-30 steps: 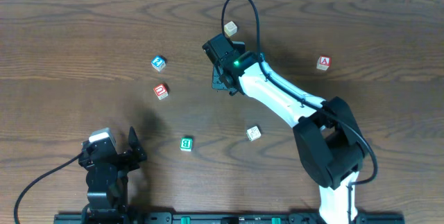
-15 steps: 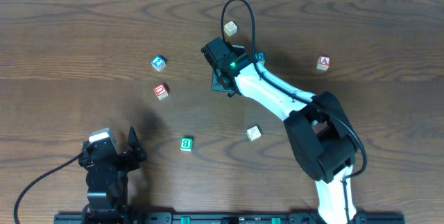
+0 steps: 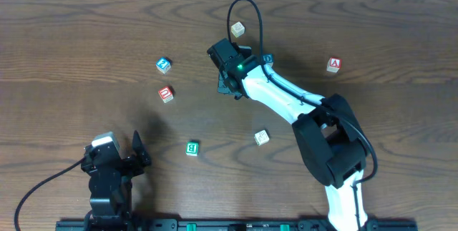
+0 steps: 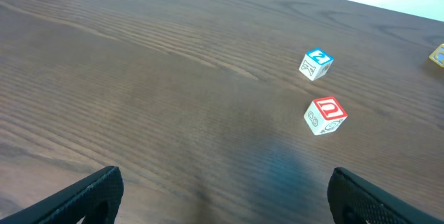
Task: Spell out Ai2
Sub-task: 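Carry the I block with right gripper toward table center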
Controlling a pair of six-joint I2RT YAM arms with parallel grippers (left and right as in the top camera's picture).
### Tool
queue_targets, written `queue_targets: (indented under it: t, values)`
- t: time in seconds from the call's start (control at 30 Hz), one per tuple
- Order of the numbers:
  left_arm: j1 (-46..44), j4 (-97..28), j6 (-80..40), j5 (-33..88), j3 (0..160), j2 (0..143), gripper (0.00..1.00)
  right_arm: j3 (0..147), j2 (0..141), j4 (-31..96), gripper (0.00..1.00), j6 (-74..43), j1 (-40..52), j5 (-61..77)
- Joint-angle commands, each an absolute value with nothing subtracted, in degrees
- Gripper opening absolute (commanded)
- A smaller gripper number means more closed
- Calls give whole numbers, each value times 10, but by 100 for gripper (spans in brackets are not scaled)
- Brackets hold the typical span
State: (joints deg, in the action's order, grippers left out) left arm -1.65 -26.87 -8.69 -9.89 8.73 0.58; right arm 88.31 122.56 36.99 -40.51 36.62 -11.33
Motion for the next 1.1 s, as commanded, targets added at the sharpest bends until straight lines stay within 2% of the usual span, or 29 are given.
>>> queue_targets:
  t: [0.0,1.07]
  values:
    - [-15,-271,-77,-109,76,2,95,883,1248,373,2,-396,375,-118]
    - [-15,-271,-77,-109,76,2,95,883,1267,361,2,-390,383,-160]
